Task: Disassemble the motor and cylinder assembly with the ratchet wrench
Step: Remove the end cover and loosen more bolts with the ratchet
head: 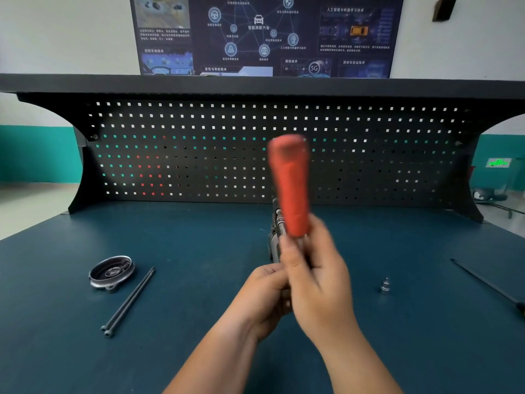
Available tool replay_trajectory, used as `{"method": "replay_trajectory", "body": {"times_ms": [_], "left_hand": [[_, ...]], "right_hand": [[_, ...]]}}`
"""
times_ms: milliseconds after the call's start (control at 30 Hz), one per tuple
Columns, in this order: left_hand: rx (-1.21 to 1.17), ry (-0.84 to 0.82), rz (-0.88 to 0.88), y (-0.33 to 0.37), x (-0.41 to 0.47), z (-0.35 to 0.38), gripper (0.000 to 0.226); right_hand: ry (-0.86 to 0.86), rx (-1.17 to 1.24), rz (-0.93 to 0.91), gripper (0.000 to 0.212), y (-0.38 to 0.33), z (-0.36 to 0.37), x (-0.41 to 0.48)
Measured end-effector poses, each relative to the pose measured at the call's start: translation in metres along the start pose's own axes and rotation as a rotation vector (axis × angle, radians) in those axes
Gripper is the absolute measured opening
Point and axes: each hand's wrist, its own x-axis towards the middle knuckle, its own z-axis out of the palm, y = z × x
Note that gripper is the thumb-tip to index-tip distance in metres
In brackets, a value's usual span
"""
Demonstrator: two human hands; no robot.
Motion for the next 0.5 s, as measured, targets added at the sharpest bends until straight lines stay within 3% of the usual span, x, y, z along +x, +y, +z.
{"method": "replay_trajectory", "body": {"times_ms": [167, 233, 367, 500], "left_hand": [[-0.13, 0.023, -0.078, 0.0051, 0.0023, 0.0039, 0.023], [-0.164, 0.011, -0.08, 0.005, 0.002, 0.0047, 0.026], [-0.136, -0.014, -0.096, 0.0035, 0.0034, 0.0005, 0.027], [-0.112, -0.087, -0.075, -0.0002, 0.0038, -0.0013, 0.021]], "right_hand": [[0.649, 0.638, 0.331, 0.018, -0.0026, -0.0071, 0.0093], [0.785, 0.762, 0.419, 0.022, -0.0017, -0.0101, 0.0092], [0.707, 0.652, 0.353, 0.02, -0.0024, -0.0069, 0.0083], [0.372, 0.482, 0.2, 0.019, -0.0046, -0.0084, 0.0105]]}}
